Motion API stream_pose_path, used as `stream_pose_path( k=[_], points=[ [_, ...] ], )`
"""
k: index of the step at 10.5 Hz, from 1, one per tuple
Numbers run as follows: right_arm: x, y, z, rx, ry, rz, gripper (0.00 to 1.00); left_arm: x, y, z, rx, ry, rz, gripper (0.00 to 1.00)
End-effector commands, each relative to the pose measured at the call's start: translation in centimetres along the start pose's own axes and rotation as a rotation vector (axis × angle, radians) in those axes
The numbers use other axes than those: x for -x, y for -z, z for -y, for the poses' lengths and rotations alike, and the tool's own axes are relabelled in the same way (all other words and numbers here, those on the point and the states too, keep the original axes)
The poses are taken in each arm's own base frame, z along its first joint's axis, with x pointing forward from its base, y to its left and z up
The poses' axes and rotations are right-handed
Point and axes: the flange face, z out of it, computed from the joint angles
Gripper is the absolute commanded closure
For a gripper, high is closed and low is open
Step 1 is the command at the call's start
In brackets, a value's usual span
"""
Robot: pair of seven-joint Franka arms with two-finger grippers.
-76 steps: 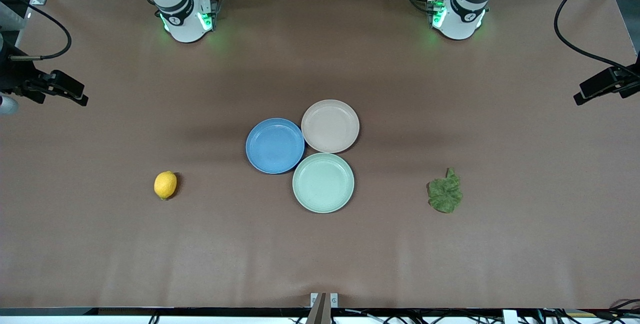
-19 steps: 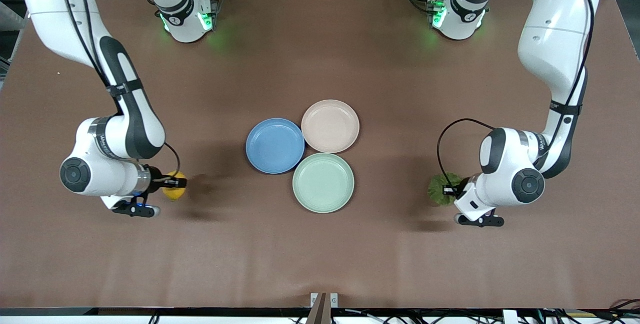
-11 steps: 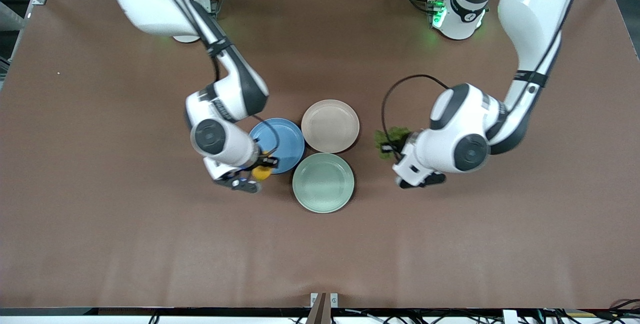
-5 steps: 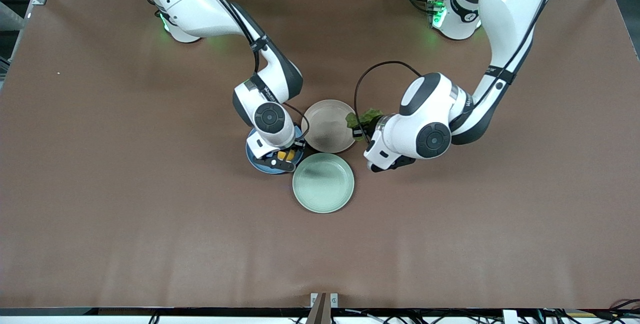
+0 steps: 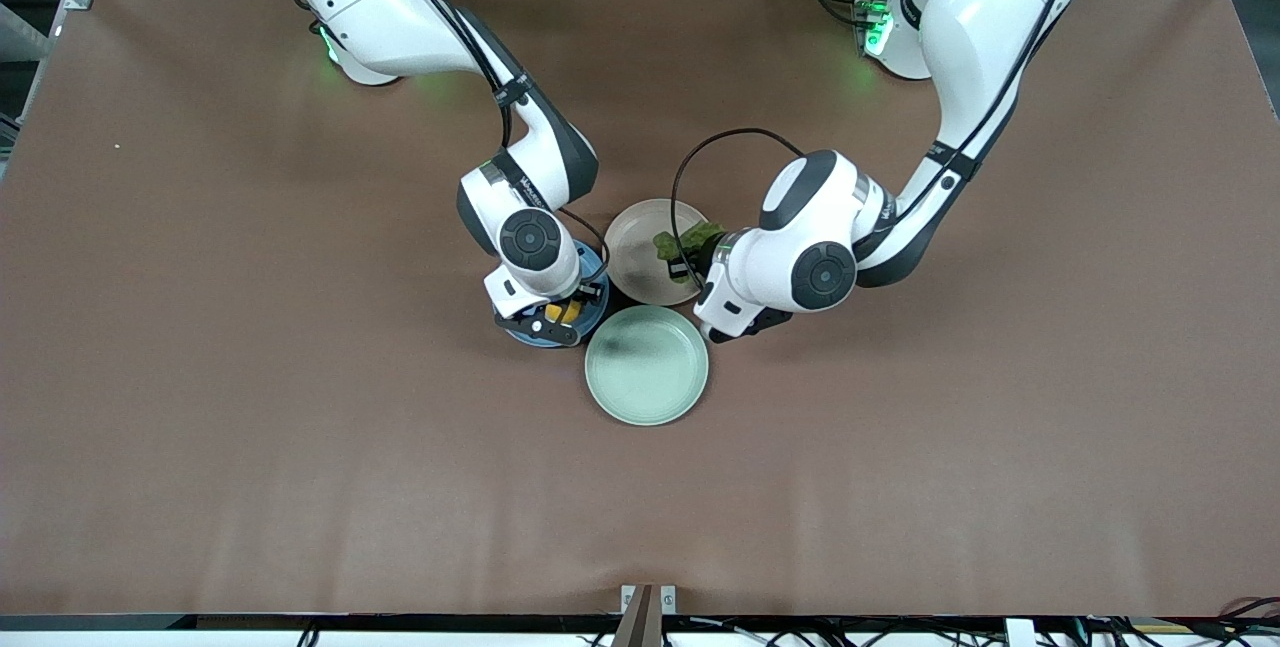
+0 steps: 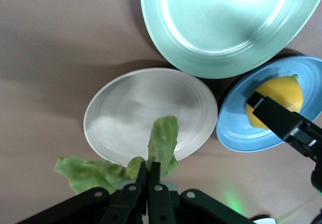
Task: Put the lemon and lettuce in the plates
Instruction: 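Release the lemon onto the blue plate while the left gripper drops lettuce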
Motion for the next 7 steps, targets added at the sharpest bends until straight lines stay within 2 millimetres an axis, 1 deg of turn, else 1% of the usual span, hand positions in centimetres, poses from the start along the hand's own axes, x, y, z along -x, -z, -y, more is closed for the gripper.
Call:
stream_pose_path(
  k=[1,2,3,4,5,6,7],
  points=[
    [-1.9,3.1,-1.8,-0.015,-0.050,-0.021,0.00,-0.1,-1.3,0.0,0.024,0.043,0.006,1.00],
    [-2.9,5.3,-2.8,-0.019,-0.073,-0.015,0.00,0.7,-2.3,-0.7,0.021,0.033,0.004,1.00],
    [-3.8,8.0,-3.4,-0.024,-0.091,-0.006,0.00,0.8,-2.8,-0.7,0.018,0.045,0.003,1.00],
    [-4.9,11.1,-4.2,-0.030,-0.109,-0.004,0.00,0.9,-3.2,-0.7,0.017,0.055,0.002,1.00],
    [-6.1,13.8,-5.3,-0.029,-0.125,0.004,0.00,1.0,-3.3,-0.8,0.015,0.062,0.003,1.00],
    [-7.7,15.8,-6.8,-0.038,-0.141,0.004,0.00,1.1,-3.6,-0.8,0.015,0.063,0.004,1.00],
    [-9.2,16.9,-8.0,-0.050,-0.143,-0.005,0.00,1.0,-4.3,-0.7,0.014,0.066,0.007,1.00]
  ],
)
